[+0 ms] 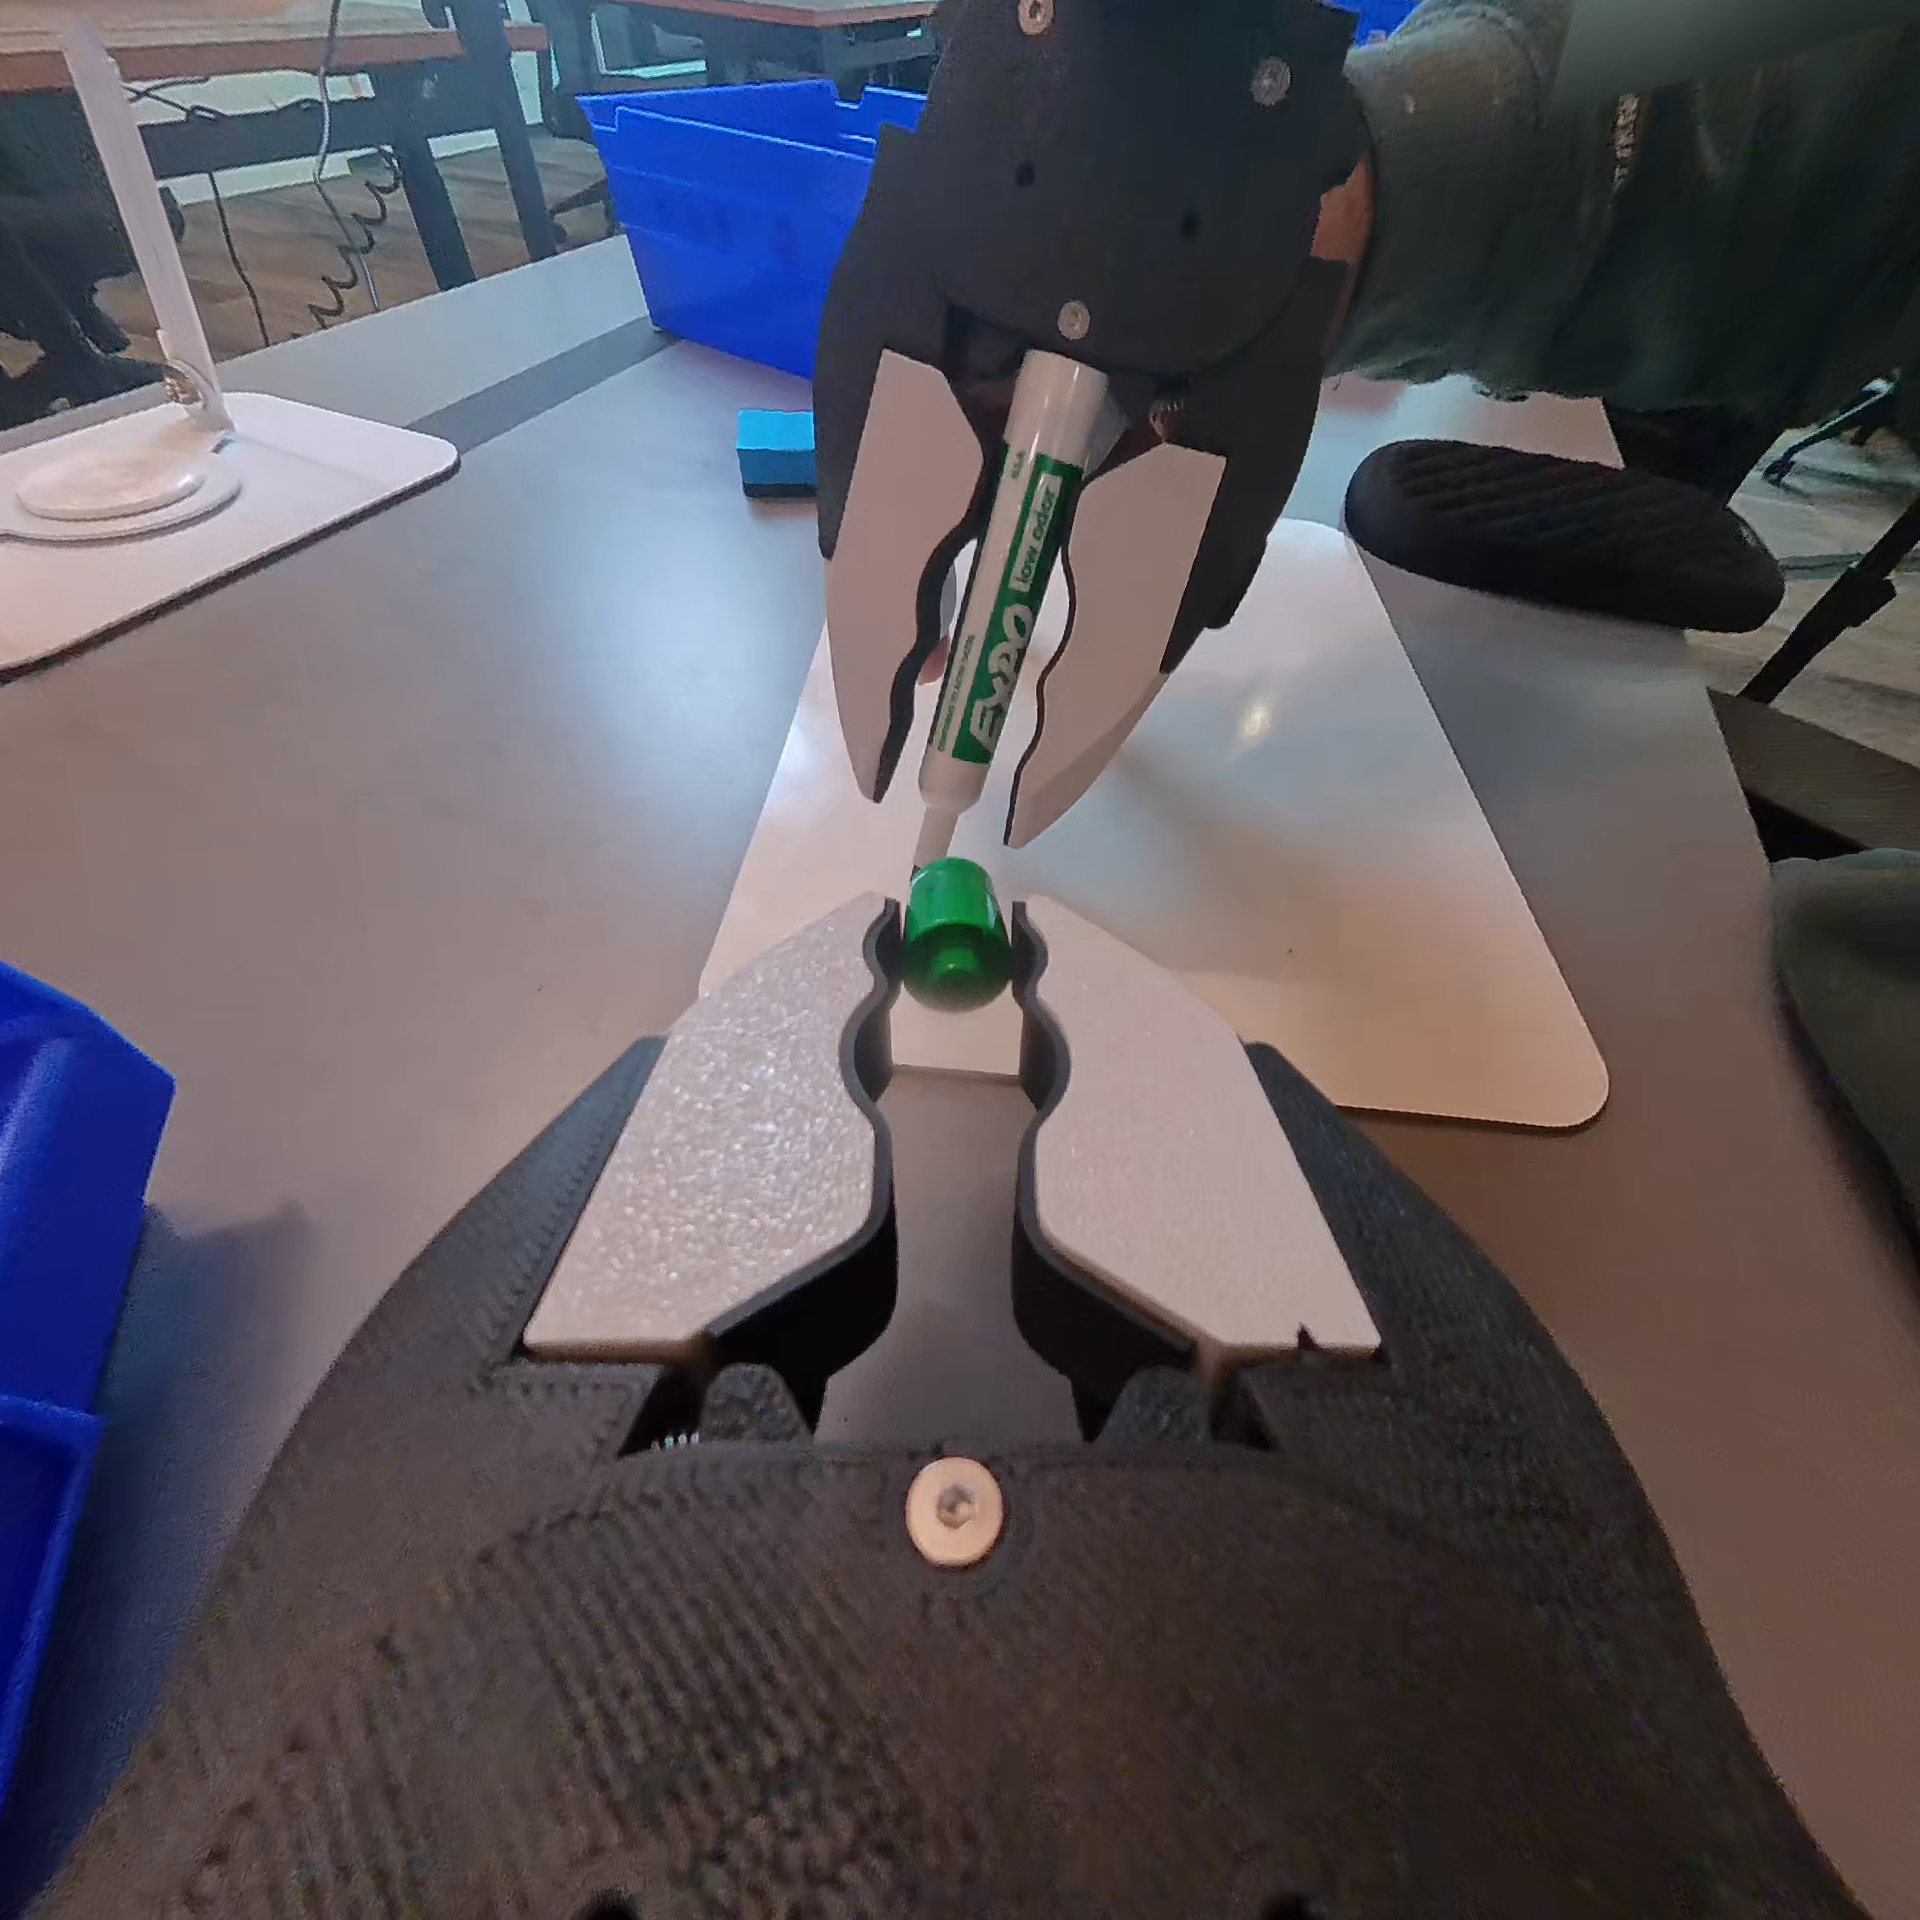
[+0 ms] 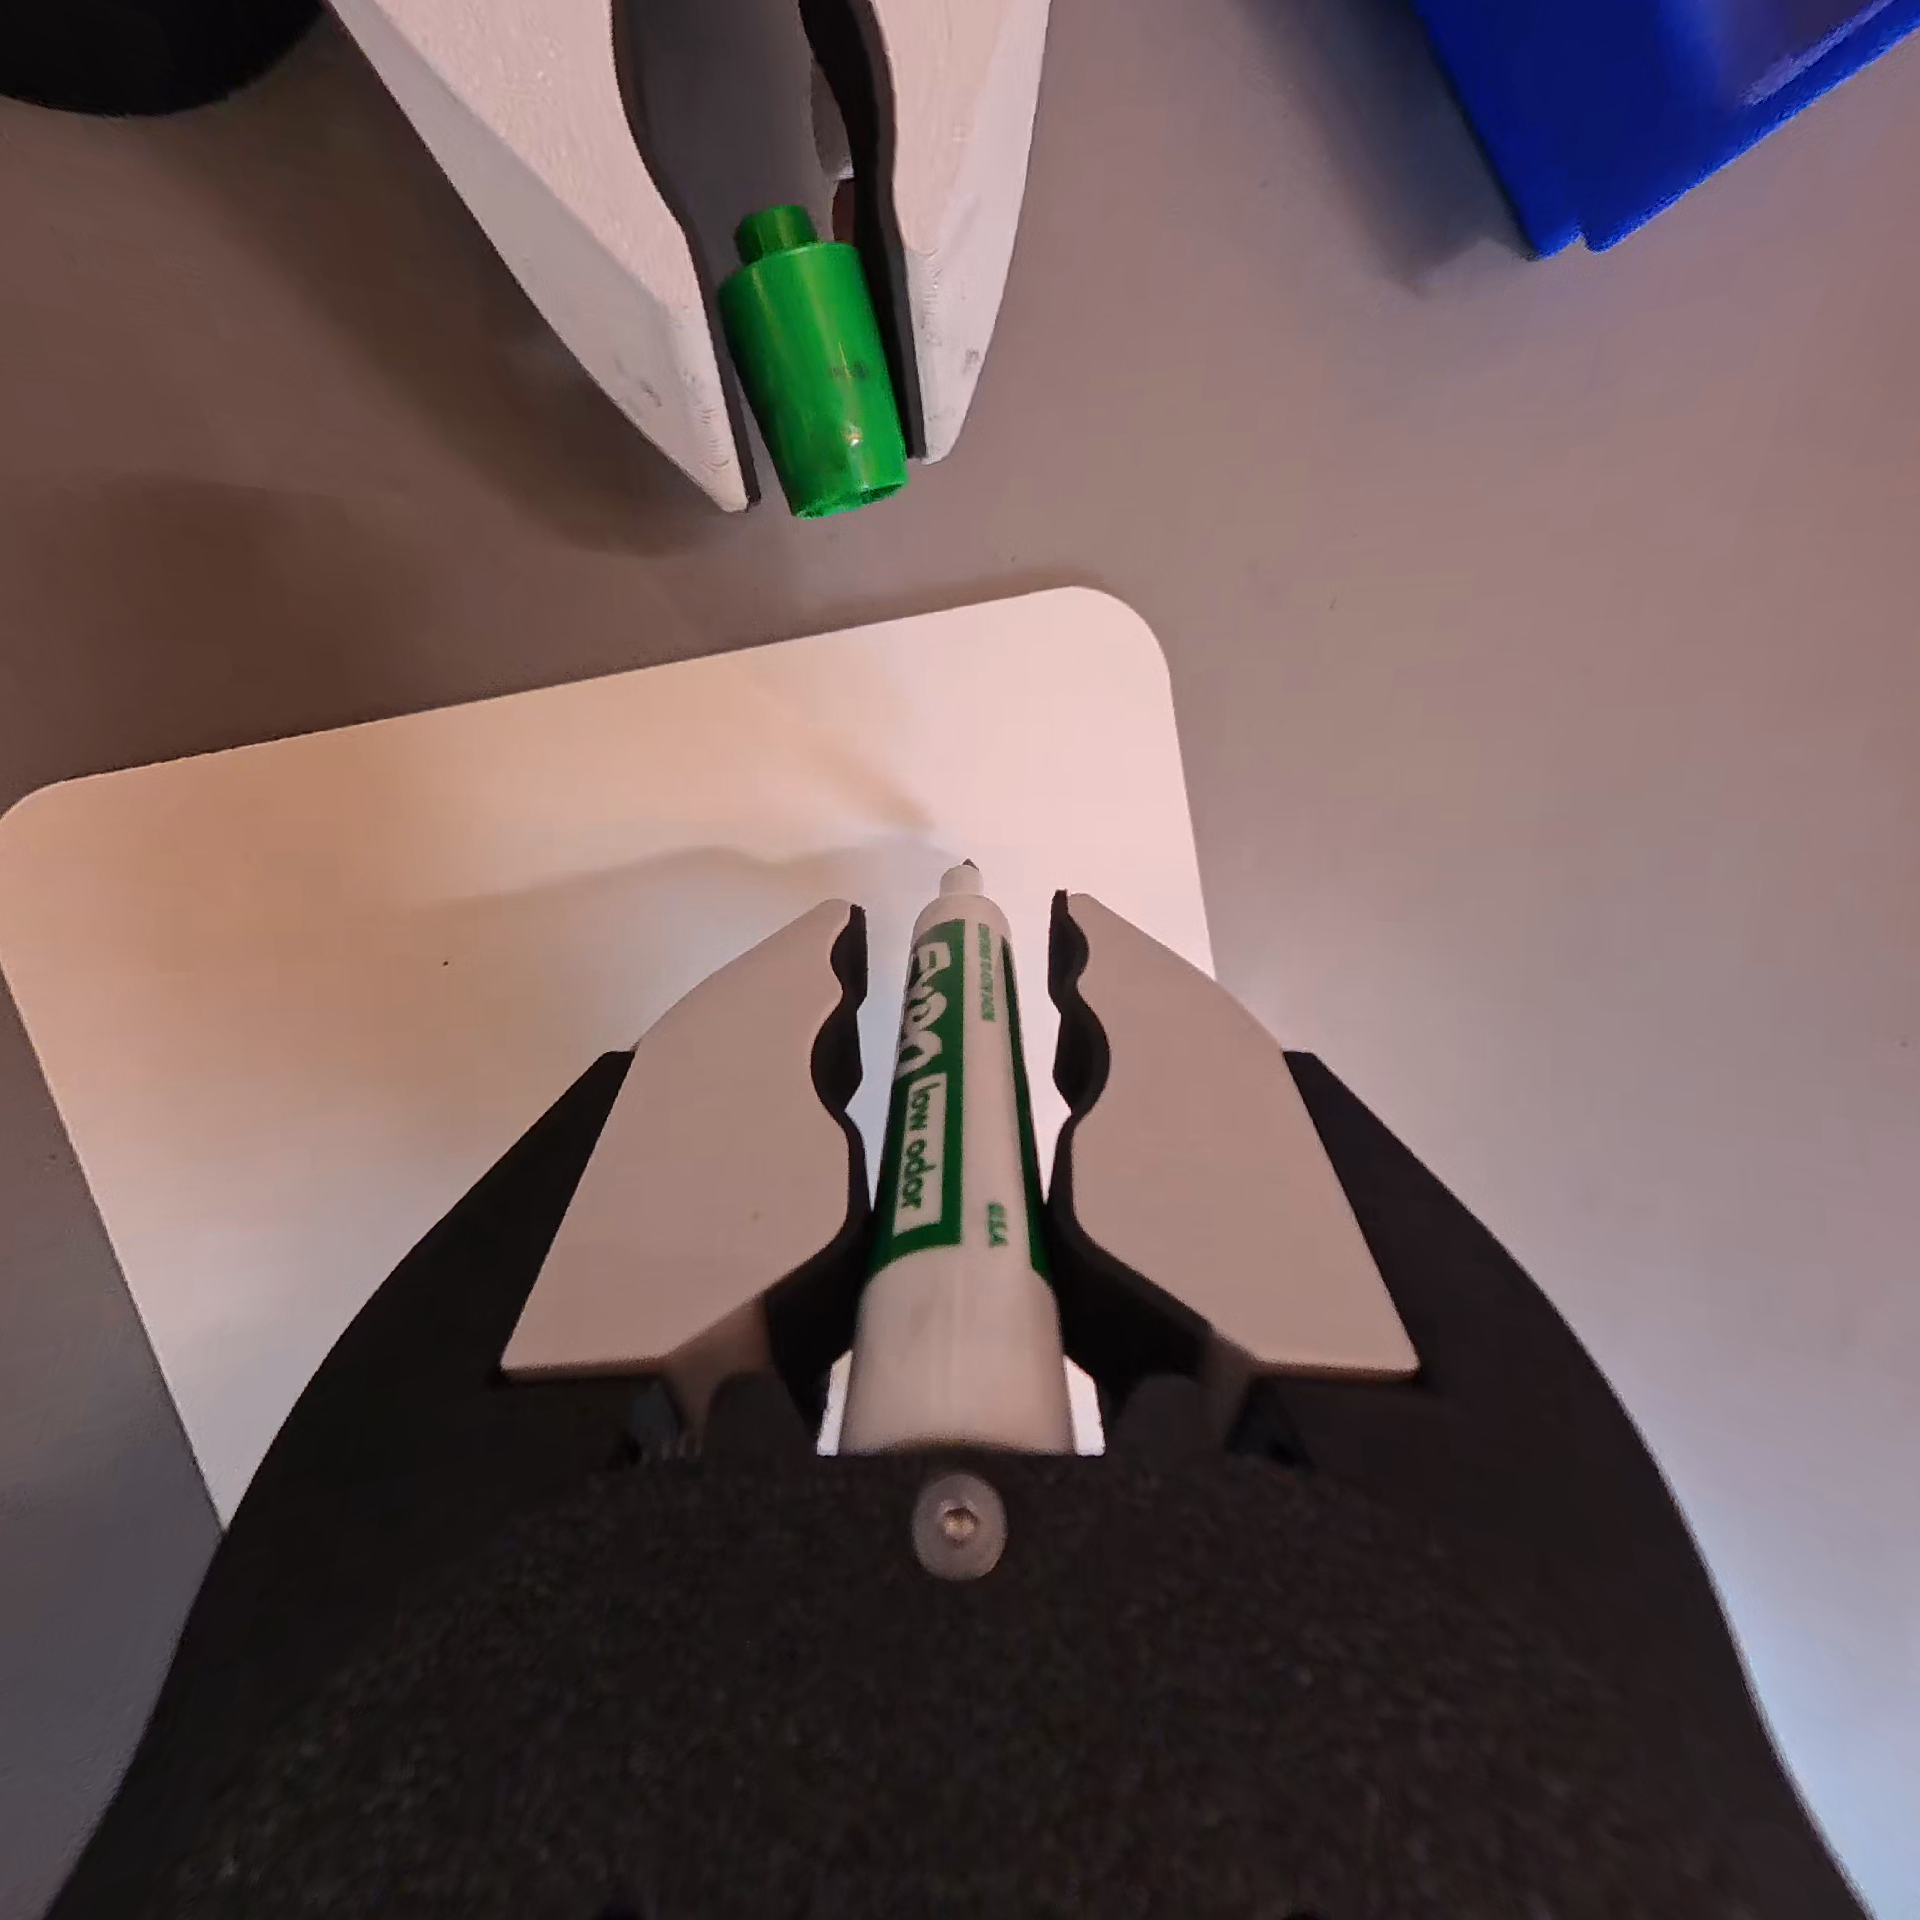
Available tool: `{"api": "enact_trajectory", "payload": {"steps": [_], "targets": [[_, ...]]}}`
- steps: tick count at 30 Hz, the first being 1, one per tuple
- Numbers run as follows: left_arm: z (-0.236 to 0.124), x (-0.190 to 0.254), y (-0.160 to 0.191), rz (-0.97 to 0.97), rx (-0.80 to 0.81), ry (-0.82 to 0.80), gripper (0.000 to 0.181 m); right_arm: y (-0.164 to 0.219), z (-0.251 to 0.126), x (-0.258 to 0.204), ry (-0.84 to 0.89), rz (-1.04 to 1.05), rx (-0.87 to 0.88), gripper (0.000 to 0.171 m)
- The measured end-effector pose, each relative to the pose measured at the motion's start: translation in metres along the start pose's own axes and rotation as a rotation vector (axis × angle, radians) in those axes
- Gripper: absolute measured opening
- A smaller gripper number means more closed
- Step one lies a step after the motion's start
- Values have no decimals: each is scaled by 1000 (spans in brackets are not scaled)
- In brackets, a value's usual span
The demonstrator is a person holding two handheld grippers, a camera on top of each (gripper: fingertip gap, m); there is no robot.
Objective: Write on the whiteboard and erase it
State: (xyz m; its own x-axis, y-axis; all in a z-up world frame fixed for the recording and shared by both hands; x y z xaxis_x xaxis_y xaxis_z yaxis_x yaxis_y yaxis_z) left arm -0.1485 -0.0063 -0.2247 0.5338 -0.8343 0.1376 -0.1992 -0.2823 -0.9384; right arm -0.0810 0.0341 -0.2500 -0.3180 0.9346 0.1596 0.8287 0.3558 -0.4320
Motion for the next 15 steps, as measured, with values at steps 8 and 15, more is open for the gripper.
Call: {"api": "enact_trajectory", "payload": {"steps": [8,15], "targets": [[-2,-4,-4,-112,42,48,20,3,0,-1,6,-1,-24,34],[-3,-1,-7,-57,54,20,20,5,-2,-2,22,4,-30,34]]}}
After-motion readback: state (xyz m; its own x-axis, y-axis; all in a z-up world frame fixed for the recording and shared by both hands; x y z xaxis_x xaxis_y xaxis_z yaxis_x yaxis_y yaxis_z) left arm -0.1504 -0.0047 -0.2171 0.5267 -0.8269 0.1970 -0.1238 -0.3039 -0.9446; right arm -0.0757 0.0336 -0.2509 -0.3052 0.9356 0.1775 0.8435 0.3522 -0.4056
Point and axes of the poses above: each gripper's, where its closed fingertips meet, z out along the fingers, y out of its underside, x = y × z across the jaws, the point moved 2 cm from there along -z, back along the fingers, and after that the axes turned 5 degrees about -z, right-handed, at the moved point
